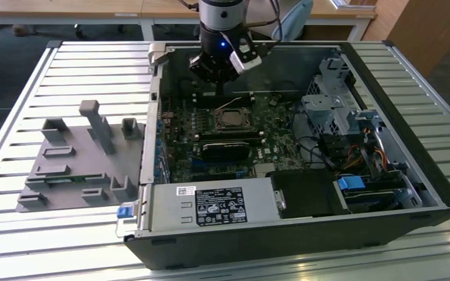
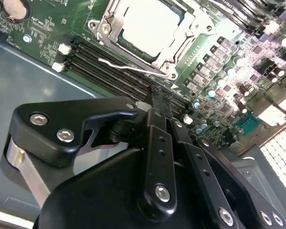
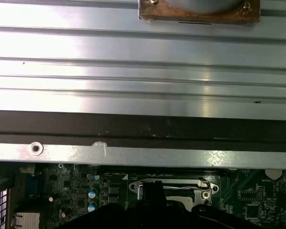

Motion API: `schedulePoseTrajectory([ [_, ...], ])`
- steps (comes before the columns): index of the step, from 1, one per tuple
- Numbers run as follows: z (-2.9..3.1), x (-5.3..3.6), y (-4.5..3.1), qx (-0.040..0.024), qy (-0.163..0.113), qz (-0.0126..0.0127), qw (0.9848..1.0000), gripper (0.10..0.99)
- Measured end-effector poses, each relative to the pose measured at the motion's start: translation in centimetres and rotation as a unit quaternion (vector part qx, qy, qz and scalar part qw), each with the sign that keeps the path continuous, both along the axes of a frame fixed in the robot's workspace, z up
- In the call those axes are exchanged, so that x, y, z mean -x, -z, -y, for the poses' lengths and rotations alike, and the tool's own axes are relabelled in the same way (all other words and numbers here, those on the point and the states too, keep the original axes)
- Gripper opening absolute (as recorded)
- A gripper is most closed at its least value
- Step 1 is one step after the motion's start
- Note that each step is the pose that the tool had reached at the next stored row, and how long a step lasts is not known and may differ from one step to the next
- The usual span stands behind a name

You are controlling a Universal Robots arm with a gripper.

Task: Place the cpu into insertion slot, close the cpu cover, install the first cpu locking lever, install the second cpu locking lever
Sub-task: 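Install the first cpu locking lever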

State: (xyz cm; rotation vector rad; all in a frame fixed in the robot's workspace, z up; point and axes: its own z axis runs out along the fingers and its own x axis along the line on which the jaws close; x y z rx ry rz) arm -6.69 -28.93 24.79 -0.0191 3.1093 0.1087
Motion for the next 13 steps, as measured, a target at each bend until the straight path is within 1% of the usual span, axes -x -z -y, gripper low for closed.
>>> schedulePoseTrajectory([
  [3,0.01,-0.03,0.34,0.0001,0.005,-0.0001,1.0000,0.118],
  [7,0.01,-0.31,0.90,-0.0001,0.007,-0.0001,1.0000,0.118],
  [13,0.01,-1.00,1.10,0.0000,0.007,-0.0001,1.0000,0.118],
])
